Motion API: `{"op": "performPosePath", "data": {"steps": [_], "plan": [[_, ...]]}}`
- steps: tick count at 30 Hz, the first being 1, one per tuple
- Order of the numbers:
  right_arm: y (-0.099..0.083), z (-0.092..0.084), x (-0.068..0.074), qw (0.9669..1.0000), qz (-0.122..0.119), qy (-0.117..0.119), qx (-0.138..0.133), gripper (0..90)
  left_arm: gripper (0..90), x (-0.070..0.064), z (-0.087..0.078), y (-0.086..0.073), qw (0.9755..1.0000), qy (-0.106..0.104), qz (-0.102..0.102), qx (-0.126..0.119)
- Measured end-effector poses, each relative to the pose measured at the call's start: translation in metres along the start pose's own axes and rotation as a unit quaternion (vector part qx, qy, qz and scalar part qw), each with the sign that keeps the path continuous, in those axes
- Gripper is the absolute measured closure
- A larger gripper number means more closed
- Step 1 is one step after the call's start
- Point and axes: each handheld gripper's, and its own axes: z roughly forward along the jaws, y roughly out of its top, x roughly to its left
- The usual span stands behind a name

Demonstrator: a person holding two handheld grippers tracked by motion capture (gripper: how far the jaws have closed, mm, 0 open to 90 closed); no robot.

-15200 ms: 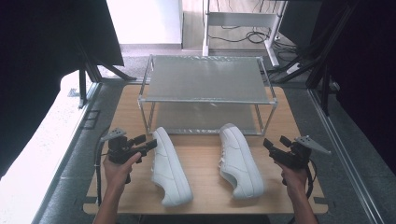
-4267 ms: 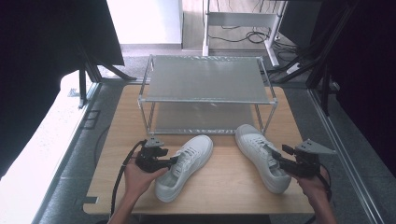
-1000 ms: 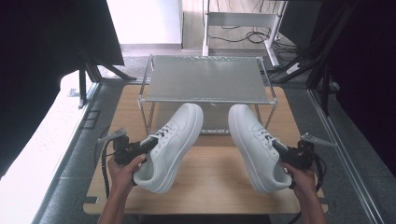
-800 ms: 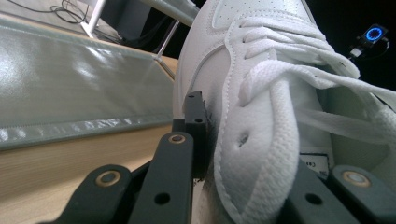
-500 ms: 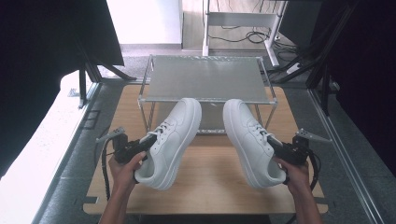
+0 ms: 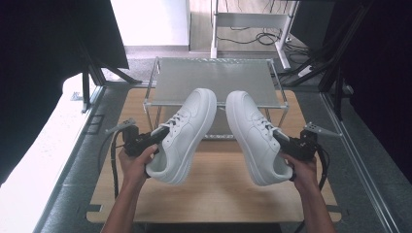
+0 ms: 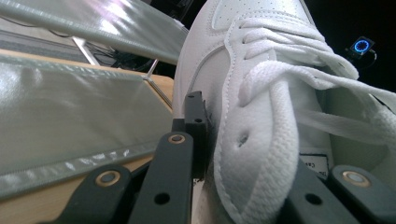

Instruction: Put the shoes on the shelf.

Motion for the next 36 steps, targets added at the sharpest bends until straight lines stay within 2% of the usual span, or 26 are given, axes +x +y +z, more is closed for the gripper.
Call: {"op": "performPosePath", "data": {"steps": [5,11,15,21,27,29,31,32,36], "plan": [[0.011,0.001,0.005,1.0,-0.004,0.001,-0.008,86.7,82.7,-0.001,0.005,0.009,1.0,0.004,0.003,-0.001],[0.024,0.003,0.007,0.9999,-0.008,-0.007,-0.014,86.6,82.7,-0.002,0.01,0.02,0.9999,-0.006,-0.004,-0.013],[0.033,0.005,0.005,0.9996,0.001,-0.014,-0.024,86.7,82.7,-0.004,0.011,0.028,0.9997,-0.013,-0.007,-0.019],[0.048,0.007,0.003,0.999,0.012,-0.021,-0.037,86.7,82.7,-0.008,0.016,0.039,0.9997,-0.013,-0.004,-0.019],[0.064,0.011,0.006,0.9981,0.014,-0.042,-0.042,86.6,82.6,-0.011,0.024,0.046,0.9998,-0.014,-0.003,-0.016],[0.068,0.012,0.007,0.9973,0.012,-0.056,-0.047,86.6,82.4,-0.011,0.027,0.051,0.9997,-0.017,-0.007,-0.015],[0.073,0.014,0.007,0.9969,0.014,-0.059,-0.05,86.7,82.4,-0.01,0.03,0.054,0.9997,-0.016,-0.013,-0.014],[0.076,0.015,0.008,0.9966,0.021,-0.062,-0.05,86.7,82.4,-0.009,0.031,0.056,0.9997,-0.015,-0.014,-0.014],[0.083,0.018,0.007,0.9961,0.021,-0.069,-0.052,86.6,82.4,-0.008,0.038,0.064,0.9998,-0.003,-0.014,-0.016]]}}
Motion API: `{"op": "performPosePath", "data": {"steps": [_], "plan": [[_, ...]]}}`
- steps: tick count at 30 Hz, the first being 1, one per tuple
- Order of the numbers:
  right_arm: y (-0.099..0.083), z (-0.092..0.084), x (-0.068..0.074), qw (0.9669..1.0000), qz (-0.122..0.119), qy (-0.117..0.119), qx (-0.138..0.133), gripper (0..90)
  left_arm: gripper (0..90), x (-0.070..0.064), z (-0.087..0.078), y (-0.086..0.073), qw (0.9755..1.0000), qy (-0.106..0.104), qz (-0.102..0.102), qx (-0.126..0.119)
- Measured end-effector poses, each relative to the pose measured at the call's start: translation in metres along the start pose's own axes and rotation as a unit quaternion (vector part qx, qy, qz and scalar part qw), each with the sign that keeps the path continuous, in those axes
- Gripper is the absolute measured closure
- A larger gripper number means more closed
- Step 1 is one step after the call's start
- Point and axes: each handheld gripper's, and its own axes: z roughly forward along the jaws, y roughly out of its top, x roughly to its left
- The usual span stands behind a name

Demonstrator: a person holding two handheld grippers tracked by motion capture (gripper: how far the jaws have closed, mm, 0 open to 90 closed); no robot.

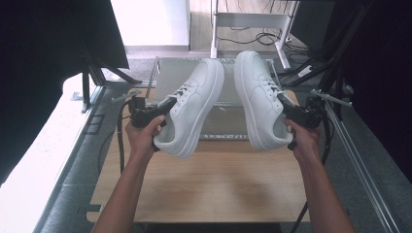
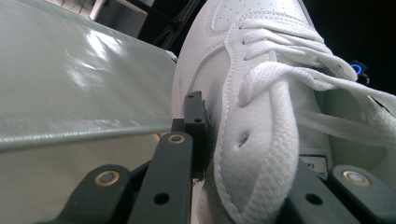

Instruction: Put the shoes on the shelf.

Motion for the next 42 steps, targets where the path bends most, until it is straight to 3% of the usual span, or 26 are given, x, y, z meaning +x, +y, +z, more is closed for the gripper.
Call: {"op": "performPosePath", "data": {"steps": [10,16,25,32,40,42], "plan": [[0.015,0.008,0.001,0.9997,0.014,-0.017,-0.007,86.6,82.4,0.005,0.013,0.016,0.9999,0.01,-0.007,0.001],[0.026,0.017,0.001,0.9997,0.008,-0.025,-0.001,86.6,82.3,0.01,0.021,0.027,0.9996,0.007,-0.025,-0.012],[0.037,0.027,0.001,0.9994,0.008,-0.032,0.003,86.6,82.3,0.012,0.026,0.043,0.9994,0.027,-0.018,-0.01],[0.045,0.034,0.002,0.9992,0.005,-0.039,0.006,86.6,82.4,0.012,0.027,0.048,0.9986,0.042,-0.019,-0.025],[0.054,0.042,0.003,0.9988,0.003,-0.048,0.011,86.6,82.4,0.008,0.038,0.063,0.9981,0.056,-0.014,-0.021],[0.057,0.047,0.001,0.9986,0.012,-0.051,0.009,86.6,82.4,0.004,0.043,0.07,0.9976,0.064,-0.012,-0.025]]}}
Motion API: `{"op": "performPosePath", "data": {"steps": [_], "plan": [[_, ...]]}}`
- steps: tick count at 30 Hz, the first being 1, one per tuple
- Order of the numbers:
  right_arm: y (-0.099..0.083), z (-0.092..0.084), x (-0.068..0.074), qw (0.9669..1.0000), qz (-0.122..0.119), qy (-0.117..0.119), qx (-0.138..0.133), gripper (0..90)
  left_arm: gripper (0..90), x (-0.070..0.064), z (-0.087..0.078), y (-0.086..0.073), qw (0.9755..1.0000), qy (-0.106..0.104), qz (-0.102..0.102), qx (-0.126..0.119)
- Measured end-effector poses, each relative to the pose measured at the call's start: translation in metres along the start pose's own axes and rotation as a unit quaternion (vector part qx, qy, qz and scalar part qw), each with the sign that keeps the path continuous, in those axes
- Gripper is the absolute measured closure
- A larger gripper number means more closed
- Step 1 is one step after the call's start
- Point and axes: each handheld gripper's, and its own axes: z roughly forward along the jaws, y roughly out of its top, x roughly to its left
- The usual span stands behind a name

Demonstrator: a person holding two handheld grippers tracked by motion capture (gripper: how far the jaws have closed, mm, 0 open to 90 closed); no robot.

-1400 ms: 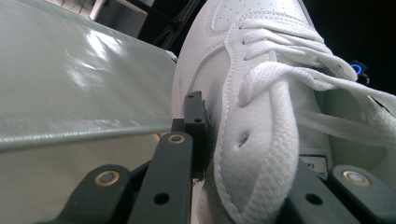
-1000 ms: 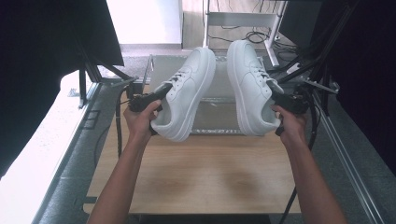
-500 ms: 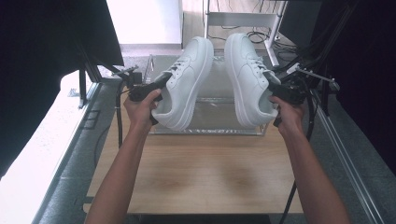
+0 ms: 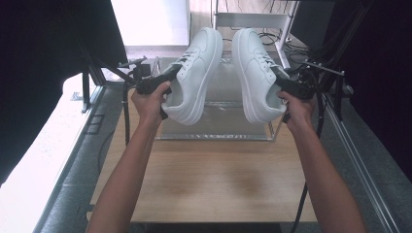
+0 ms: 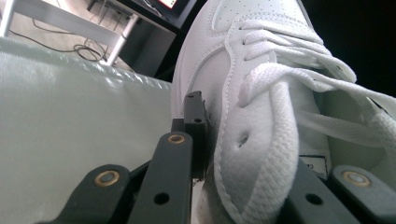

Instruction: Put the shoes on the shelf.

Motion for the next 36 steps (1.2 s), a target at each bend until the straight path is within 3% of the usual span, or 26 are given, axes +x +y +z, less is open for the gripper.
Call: {"op": "performPosePath", "data": {"steps": [4,9,17,22,25,32,36], "plan": [[0.004,0.005,0.0,1.0,0.008,-0.003,0.001,86.6,82.4,-0.004,0.005,0.008,1.0,0.005,0.002,-0.001],[0.012,0.015,0.002,0.9998,0.004,-0.018,0.004,86.6,82.3,-0.007,0.017,0.019,0.9996,0.029,0.006,0.001],[0.025,0.036,0.003,0.9991,0.011,-0.041,0.009,86.6,82.3,0.004,0.043,0.032,0.9976,0.068,-0.011,0.008],[0.03,0.058,0.003,0.9981,0.015,-0.057,0.019,86.6,82.1,0.011,0.059,0.038,0.9947,0.099,-0.017,0.017],[0.031,0.072,0.002,0.9973,0.018,-0.068,0.024,86.5,82.0,0.015,0.065,0.037,0.9941,0.102,-0.033,0.017],[0.026,0.097,0.003,0.994,0.028,-0.1,0.035,86.4,81.7,0.023,0.079,0.033,0.9878,0.146,-0.05,0.023],[0.024,0.102,0.005,0.9928,0.035,-0.106,0.041,86.2,81.3,0.027,0.083,0.032,0.9842,0.165,-0.059,0.024]]}}
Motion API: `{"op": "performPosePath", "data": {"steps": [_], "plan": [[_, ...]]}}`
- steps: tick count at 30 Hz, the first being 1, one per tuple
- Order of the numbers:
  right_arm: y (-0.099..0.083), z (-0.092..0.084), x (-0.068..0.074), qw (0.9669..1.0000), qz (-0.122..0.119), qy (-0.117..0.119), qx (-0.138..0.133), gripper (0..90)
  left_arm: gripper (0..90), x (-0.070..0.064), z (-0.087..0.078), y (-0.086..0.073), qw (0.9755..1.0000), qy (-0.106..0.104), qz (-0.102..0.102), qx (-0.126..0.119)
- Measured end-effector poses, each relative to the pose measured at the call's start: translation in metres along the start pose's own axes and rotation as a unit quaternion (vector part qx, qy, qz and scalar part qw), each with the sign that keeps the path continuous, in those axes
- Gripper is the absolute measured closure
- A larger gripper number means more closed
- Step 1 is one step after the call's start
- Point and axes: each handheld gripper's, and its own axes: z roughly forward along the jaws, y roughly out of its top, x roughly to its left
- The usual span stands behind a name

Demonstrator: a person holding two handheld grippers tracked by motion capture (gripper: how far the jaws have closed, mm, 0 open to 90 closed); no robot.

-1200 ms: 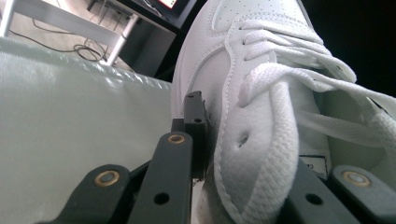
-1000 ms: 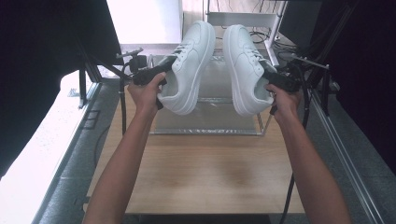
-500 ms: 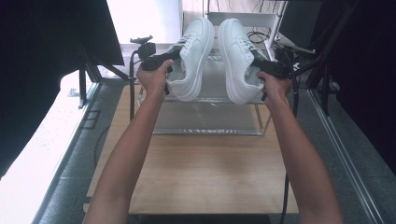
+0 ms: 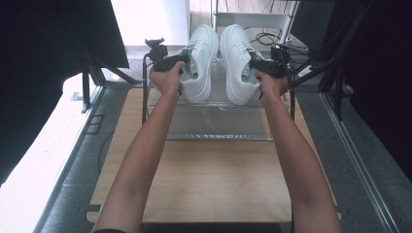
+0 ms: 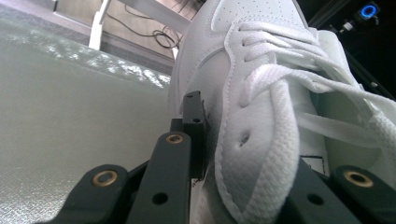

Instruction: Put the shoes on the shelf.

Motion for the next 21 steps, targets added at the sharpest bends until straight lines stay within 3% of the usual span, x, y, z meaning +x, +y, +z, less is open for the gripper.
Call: {"op": "performPosePath", "data": {"steps": [7,10,13,14,17,18,21], "plan": [[-0.006,0.017,0.01,0.9993,0.008,-0.036,0.004,83.4,78.7,-0.005,0.014,-0.006,0.9991,0.04,-0.005,0.013],[-0.006,0.026,0.013,0.9987,0.003,-0.049,0.009,77.9,75.5,-0.002,0.023,-0.007,0.9985,0.047,-0.003,0.027],[-0.007,0.031,0.016,0.9986,-0.007,-0.049,0.016,73.1,69.1,-0.002,0.03,-0.009,0.9987,0.029,-0.001,0.041],[-0.009,0.035,0.02,0.9994,-0.001,-0.031,0.013,68.1,67.6,-0.003,0.032,-0.01,0.999,0.02,0.007,0.04],[-0.008,0.036,0.024,0.9988,-0.018,-0.043,0.015,64.3,66.6,-0.005,0.033,-0.008,0.9976,0.021,0.042,0.051],[-0.007,0.035,0.025,0.9986,-0.036,-0.035,0.018,57.2,65.3,-0.005,0.032,-0.008,0.9972,0.019,0.048,0.054],[-0.007,0.032,0.025,0.9986,-0.046,-0.023,0.014,52.7,62.2,-0.002,0.029,-0.008,0.9972,0.006,0.055,0.051]]}}
